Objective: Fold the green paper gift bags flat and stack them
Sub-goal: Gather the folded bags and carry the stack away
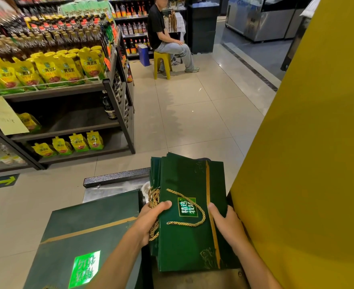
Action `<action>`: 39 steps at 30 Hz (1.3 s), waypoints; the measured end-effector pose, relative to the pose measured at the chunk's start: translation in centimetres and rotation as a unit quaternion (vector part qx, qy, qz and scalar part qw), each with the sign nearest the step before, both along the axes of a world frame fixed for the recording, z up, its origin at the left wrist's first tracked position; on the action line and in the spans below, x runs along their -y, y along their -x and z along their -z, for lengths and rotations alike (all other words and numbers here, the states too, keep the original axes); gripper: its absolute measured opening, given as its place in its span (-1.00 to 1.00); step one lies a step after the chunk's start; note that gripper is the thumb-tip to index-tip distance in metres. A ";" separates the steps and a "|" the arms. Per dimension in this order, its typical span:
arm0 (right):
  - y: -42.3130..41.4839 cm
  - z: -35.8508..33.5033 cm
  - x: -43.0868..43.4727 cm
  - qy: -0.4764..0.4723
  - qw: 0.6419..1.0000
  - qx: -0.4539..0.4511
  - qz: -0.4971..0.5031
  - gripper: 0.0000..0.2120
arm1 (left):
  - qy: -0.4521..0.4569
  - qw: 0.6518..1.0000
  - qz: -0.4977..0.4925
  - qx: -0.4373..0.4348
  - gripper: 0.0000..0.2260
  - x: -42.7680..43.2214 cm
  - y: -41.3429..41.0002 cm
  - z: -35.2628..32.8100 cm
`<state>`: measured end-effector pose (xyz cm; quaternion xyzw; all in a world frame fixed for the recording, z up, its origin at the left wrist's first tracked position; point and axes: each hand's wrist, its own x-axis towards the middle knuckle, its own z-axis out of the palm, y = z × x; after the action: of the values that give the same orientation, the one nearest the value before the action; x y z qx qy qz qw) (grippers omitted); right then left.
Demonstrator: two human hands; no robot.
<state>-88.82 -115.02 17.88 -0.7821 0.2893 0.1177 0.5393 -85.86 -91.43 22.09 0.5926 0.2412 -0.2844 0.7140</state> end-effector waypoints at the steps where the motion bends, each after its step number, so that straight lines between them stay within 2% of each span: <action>1: -0.1 -0.2 0.3 -0.028 1.000 0.004 0.004 -0.30 | 0.009 1.000 0.001 0.002 -0.54 -0.1 0.0 -0.1; 7: 0.1 -4.7 1.4 -0.168 0.985 -0.036 0.015 -0.68 | 0.053 0.998 -0.007 0.011 -0.25 -0.7 0.5 -0.5; 9: 0.4 -6.1 1.2 -0.185 0.982 -0.031 0.025 -0.70 | 0.056 0.998 -0.004 0.023 -0.20 -0.9 0.7 -1.0; 12: 0.4 -7.2 0.7 -0.212 0.977 -0.017 0.021 -0.55 | 0.059 0.997 0.005 0.040 -0.30 -1.7 1.0 -2.2; 14: 0.2 -7.0 0.1 -0.224 0.974 -0.001 0.010 -0.20 | 0.058 0.997 0.002 0.047 -0.32 -2.7 1.4 -3.2; 15: 0.0 -7.0 -0.1 -0.229 0.974 -0.003 0.004 -0.12 | 0.058 0.997 -0.003 0.051 -0.34 -3.2 1.6 -3.7; 16: 0.0 -7.5 -0.7 -0.234 0.972 -0.002 -0.003 -0.15 | 0.057 0.997 -0.005 0.056 -0.36 -3.7 1.8 -4.3; 19: 0.2 -8.9 -2.9 -0.238 0.971 0.016 -0.026 -0.73 | 0.053 0.996 0.003 0.072 -0.36 -6.2 2.6 -6.1; 20: 0.2 -9.5 -3.9 -0.249 0.968 0.020 -0.033 -0.78 | 0.051 0.996 0.002 0.072 -0.37 -7.2 2.9 -6.6; 24: 0.5 -9.7 -9.4 -0.289 0.954 0.034 -0.067 -0.56 | 0.046 0.996 -0.027 0.074 -0.49 -12.3 4.9 -7.9; 29: 2.0 -8.8 -17.3 -0.264 0.959 0.009 -0.108 -0.41 | 0.045 0.996 -0.062 0.044 -0.54 -19.8 8.9 -7.5; 36: 5.8 -7.7 -25.1 -0.199 0.970 0.001 -0.137 -0.51 | 0.019 1.000 -0.016 0.015 -0.44 -28.4 12.7 -4.8; 39: 6.8 -6.9 -26.5 -0.161 0.978 -0.010 -0.133 -0.54 | 0.008 1.000 -0.004 0.000 -0.48 -29.6 13.1 -4.2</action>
<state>-95.62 -88.51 24.81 -0.7149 0.1654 0.2408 0.6353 -98.92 -61.80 26.27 0.5859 0.2413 -0.2834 0.7198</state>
